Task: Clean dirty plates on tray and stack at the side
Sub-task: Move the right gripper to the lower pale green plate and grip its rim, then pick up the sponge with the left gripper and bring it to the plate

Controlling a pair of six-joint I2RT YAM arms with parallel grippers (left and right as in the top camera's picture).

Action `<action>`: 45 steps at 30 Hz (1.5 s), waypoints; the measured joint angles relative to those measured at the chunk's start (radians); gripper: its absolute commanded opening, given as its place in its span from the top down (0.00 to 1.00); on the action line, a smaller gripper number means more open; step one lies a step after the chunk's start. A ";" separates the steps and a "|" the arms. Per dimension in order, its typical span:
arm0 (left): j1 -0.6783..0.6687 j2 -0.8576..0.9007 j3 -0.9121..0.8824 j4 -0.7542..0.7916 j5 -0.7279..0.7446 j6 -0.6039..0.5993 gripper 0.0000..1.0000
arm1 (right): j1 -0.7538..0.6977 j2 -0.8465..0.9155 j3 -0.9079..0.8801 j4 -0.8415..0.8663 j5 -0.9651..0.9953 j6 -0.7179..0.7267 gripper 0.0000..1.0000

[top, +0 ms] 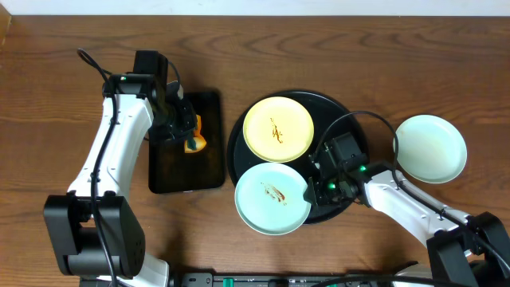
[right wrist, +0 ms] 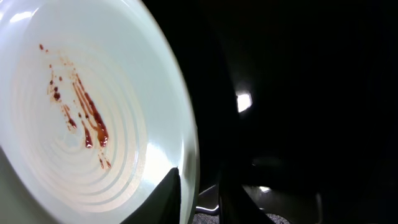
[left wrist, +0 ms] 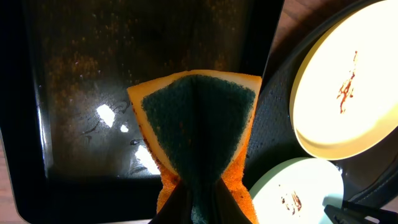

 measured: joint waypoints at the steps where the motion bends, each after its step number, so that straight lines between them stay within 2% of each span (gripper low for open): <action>1: 0.000 0.000 0.000 0.000 0.000 0.000 0.92 | 0.000 0.000 -0.002 0.001 0.001 0.003 0.88; 4: 0.000 0.000 0.000 0.000 0.000 0.000 0.92 | 0.000 0.000 -0.003 0.002 0.008 0.016 0.98; 6: 0.000 0.000 0.000 0.000 0.000 0.000 0.92 | 0.000 0.000 -0.003 0.006 0.016 0.026 0.99; 14: 0.000 0.000 0.000 0.000 -0.002 0.001 0.92 | -0.003 -0.001 -0.003 0.006 0.036 0.029 0.99; 17: 0.000 0.000 0.000 0.005 -0.044 0.000 0.92 | -0.019 -0.009 0.003 -0.020 0.061 0.029 0.99; 26: 0.000 0.011 -0.040 0.082 -0.127 0.003 0.92 | -0.074 -0.120 0.071 -0.121 0.294 0.010 0.99; 33: 0.000 0.124 -0.046 0.095 -0.129 0.035 0.92 | -0.085 -0.181 0.098 -0.122 0.462 -0.002 0.99; 40: 0.000 0.257 -0.047 0.095 -0.129 0.039 0.92 | -0.085 -0.181 0.098 -0.144 0.499 -0.003 0.99; 45: 0.000 0.291 -0.047 0.094 -0.127 0.039 0.93 | -0.085 -0.181 0.098 -0.144 0.505 -0.002 0.99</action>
